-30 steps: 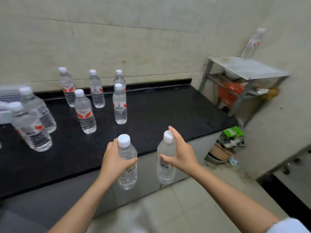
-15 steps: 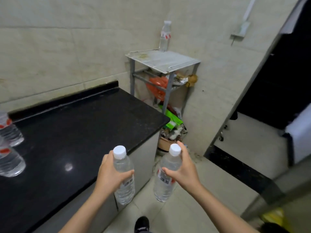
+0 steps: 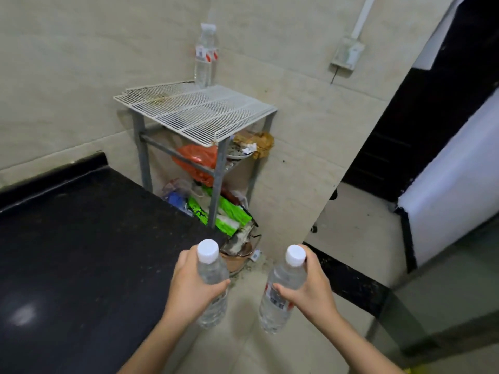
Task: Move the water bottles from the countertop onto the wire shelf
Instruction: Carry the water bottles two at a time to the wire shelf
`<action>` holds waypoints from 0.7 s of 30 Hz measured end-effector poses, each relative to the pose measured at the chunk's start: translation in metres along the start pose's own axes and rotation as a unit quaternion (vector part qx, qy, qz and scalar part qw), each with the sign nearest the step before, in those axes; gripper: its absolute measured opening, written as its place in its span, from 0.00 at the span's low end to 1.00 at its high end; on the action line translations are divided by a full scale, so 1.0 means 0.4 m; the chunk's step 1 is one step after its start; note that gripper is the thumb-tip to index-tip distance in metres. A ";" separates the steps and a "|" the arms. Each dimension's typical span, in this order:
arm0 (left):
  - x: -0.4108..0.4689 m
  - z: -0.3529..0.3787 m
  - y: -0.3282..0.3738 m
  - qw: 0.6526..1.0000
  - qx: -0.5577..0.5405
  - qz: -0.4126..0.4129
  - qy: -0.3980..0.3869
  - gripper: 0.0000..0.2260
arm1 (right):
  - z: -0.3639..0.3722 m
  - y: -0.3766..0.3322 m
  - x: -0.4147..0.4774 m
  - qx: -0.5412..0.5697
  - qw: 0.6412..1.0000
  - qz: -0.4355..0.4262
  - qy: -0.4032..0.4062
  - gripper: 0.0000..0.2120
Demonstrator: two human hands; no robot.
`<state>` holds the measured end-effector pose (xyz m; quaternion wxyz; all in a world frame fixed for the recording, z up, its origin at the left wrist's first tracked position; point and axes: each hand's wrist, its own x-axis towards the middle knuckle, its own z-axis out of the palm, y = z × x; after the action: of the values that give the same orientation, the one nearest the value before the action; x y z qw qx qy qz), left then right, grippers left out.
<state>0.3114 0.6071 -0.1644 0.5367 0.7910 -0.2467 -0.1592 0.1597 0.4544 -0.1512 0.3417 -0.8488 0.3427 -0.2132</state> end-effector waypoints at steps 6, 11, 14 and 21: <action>0.187 0.106 0.114 0.998 0.016 0.057 -0.035 0.25 | -0.083 0.043 0.188 -0.008 0.999 0.000 0.042 0.34; 0.371 0.212 0.211 0.994 0.024 0.100 -0.041 0.23 | -0.184 0.086 0.391 0.008 0.997 -0.049 0.066 0.34; 0.475 0.284 0.271 0.994 0.019 0.110 -0.011 0.29 | -0.250 0.109 0.534 0.008 0.994 -0.086 0.062 0.37; 0.642 0.394 0.416 0.991 -0.022 0.120 0.057 0.26 | -0.379 0.116 0.851 -0.003 0.980 -0.189 0.057 0.36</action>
<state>0.4061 0.2912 -0.0656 0.5826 0.7513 -0.3053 -0.0541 0.2788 0.1164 -0.0390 0.2727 -0.8857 0.1954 -0.3208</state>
